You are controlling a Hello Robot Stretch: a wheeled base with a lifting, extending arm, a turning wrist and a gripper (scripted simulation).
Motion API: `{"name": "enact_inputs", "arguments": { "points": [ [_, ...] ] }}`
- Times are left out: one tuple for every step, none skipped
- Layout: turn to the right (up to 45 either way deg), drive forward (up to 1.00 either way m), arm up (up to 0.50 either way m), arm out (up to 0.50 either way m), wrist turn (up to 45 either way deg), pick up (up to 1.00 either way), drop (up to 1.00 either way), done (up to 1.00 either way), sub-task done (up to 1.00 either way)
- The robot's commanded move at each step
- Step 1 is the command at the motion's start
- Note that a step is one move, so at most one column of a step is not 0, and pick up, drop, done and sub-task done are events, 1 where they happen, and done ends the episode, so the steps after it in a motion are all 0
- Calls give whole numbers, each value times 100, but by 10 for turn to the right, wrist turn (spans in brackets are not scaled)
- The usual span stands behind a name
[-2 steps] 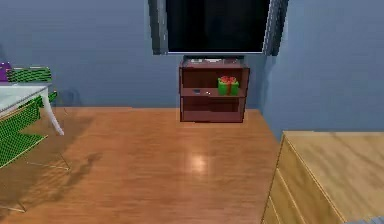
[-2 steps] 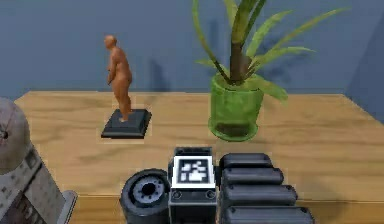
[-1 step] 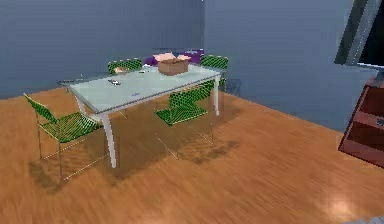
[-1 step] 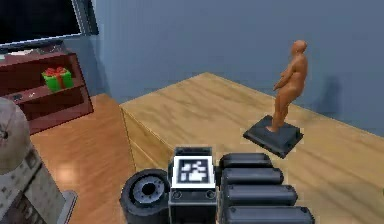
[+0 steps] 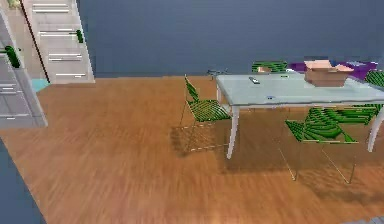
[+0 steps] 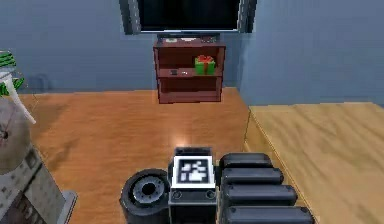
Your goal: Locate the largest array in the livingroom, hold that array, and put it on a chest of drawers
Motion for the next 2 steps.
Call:
{"name": "enact_inputs", "arguments": {
  "points": [
    [450, 0, 0, 0, 0, 0, 0, 0, 0],
    [450, 0, 0, 0, 0, 0, 0, 0, 0]
  ]
}}
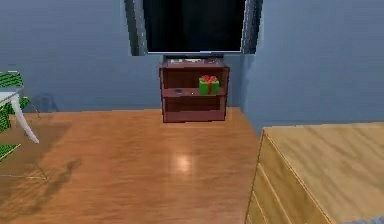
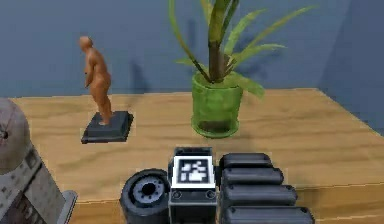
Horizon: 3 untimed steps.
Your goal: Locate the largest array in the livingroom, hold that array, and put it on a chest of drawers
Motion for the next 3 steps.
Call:
{"name": "enact_inputs", "arguments": {
  "points": [
    [450, 0, 0, 0, 0, 0, 0, 0, 0],
    [240, 0, 0, 0, 0, 0, 0, 0, 0],
    [-450, 0, 0, 0, 0, 0, 0, 0, 0]
  ]
}}
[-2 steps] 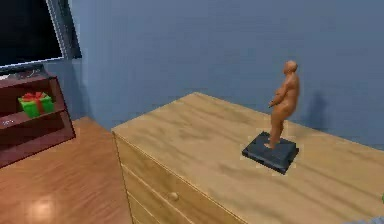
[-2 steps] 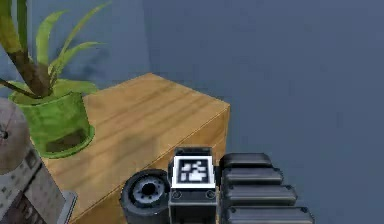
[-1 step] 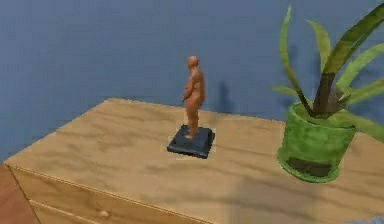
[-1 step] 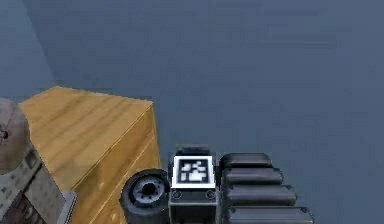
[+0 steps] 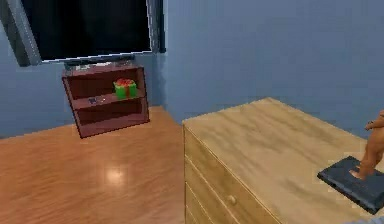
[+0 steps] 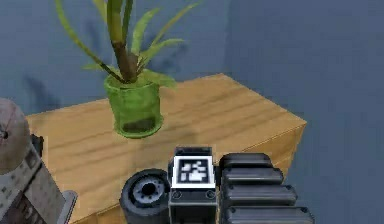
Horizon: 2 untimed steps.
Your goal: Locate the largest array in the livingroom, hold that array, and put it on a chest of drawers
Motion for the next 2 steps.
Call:
{"name": "enact_inputs", "arguments": {
  "points": [
    [-450, 0, 0, 0, 0, 0, 0, 0, 0],
    [-450, 0, 0, 0, 0, 0, 0, 0, 0]
  ]
}}
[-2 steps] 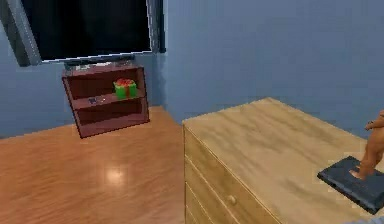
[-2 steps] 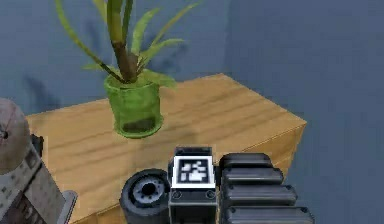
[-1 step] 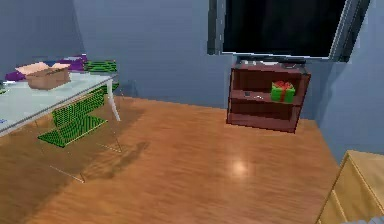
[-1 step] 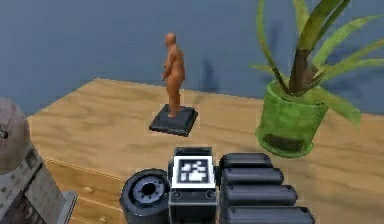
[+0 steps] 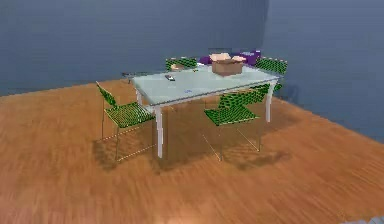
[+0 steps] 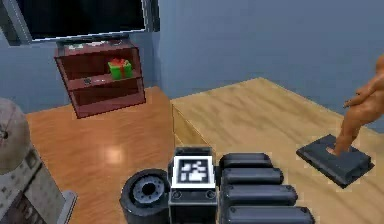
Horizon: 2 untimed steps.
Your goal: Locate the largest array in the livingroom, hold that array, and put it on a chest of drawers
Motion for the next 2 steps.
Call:
{"name": "enact_inputs", "arguments": {
  "points": [
    [450, 0, 0, 0, 0, 0, 0, 0, 0],
    [450, 0, 0, 0, 0, 0, 0, 0, 0]
  ]
}}
